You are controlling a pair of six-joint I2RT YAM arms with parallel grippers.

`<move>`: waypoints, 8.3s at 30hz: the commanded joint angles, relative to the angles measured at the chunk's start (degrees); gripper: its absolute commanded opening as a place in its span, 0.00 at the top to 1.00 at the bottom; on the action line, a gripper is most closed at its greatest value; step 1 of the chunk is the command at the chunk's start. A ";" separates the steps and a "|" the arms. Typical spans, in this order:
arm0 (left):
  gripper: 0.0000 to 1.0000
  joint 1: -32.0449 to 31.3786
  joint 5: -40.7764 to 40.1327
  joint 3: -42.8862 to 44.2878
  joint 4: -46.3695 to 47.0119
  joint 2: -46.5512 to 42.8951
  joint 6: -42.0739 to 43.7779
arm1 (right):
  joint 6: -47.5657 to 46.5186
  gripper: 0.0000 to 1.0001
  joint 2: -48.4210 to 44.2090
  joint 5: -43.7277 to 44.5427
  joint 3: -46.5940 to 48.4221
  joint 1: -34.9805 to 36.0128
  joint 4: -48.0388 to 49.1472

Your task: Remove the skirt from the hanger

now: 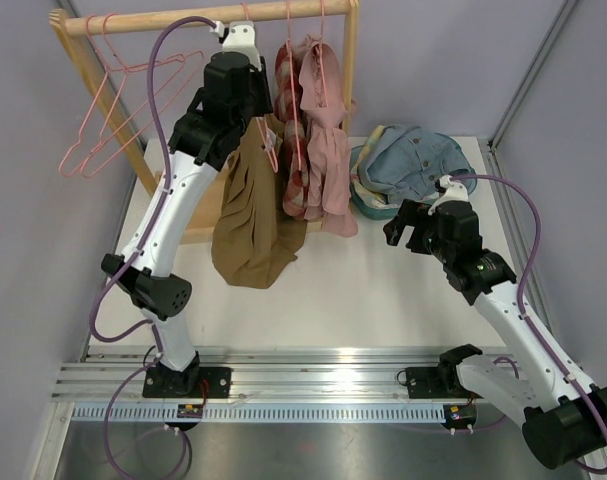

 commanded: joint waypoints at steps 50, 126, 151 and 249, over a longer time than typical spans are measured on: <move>1.00 -1.08 5.54 -17.08 9.31 -26.28 -5.04 | -4.25 1.00 48.46 8.90 57.66 43.26 12.43; 1.00 -1.43 6.33 -59.44 -5.01 -58.81 -12.51 | -14.25 1.00 -0.25 50.22 14.04 41.45 3.91; 1.00 -1.43 6.59 -66.04 -2.46 -60.92 -16.11 | -13.60 1.00 52.41 18.23 85.85 -6.20 2.95; 1.00 -1.52 11.09 -6.20 6.34 -3.96 -9.17 | 15.78 0.00 -7.26 22.70 -8.78 36.24 -2.60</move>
